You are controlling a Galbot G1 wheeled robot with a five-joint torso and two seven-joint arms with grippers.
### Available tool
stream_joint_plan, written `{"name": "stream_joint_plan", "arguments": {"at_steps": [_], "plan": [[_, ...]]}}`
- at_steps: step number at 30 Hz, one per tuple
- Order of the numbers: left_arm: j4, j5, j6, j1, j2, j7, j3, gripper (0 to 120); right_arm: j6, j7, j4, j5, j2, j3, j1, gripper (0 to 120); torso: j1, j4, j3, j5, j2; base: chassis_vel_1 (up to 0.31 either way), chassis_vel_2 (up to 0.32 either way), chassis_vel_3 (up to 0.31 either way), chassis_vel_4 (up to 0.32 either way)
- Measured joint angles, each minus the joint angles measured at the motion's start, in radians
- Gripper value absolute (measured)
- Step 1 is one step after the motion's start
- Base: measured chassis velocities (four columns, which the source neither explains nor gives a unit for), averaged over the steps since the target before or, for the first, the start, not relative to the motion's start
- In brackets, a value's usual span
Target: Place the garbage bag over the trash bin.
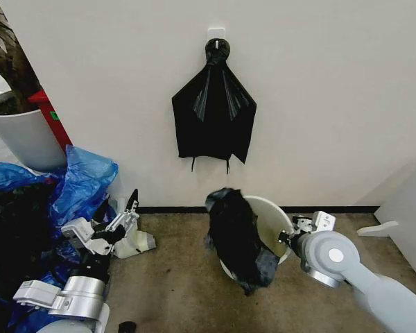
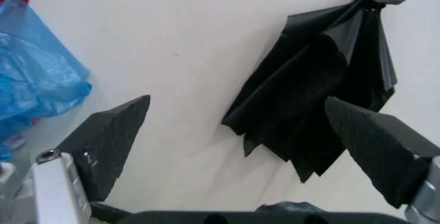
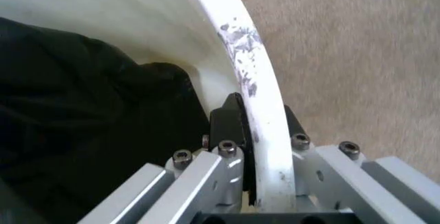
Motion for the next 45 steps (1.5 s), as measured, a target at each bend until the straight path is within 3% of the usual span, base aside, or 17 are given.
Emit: {"name": "stream_joint_plan", "arguments": {"at_steps": [5, 13, 33, 45], "plan": [[0.002, -0.006, -0.001, -0.003, -0.004, -0.004, -0.009, 100, 0.029, 0.011, 0.046, -0.072, 0.051, -0.019, -0.046, 0, 0.0, 0.0003, 0.0, 0.0003, 0.0, 0.0, 0.0, 0.0, 0.0], [-0.008, -0.003, -0.001, 0.003, -0.016, -0.006, -0.003, 100, 0.033, -0.015, -0.012, -0.224, 0.101, -0.091, -0.079, 0, 0.0, 0.0, 0.0, 0.0003, 0.0, 0.0, 0.0, 0.0, 0.0], [-0.019, 0.038, -0.002, 0.013, -0.034, 0.012, 0.028, 100, 0.098, -0.003, -0.082, -0.291, 0.168, -0.199, -0.068, 0, 0.0, 0.0001, 0.0, 0.0001, 0.0, 0.0, 0.0, 0.0, 0.0], [-0.019, 0.04, -0.002, 0.021, -0.031, 0.015, 0.027, 100, 0.1, -0.012, -0.056, -0.307, 0.149, -0.211, -0.074, 41, 0.0, 0.0, 0.0, 0.0002, 0.0, 0.0, 0.0, 0.0, 0.0]]}}
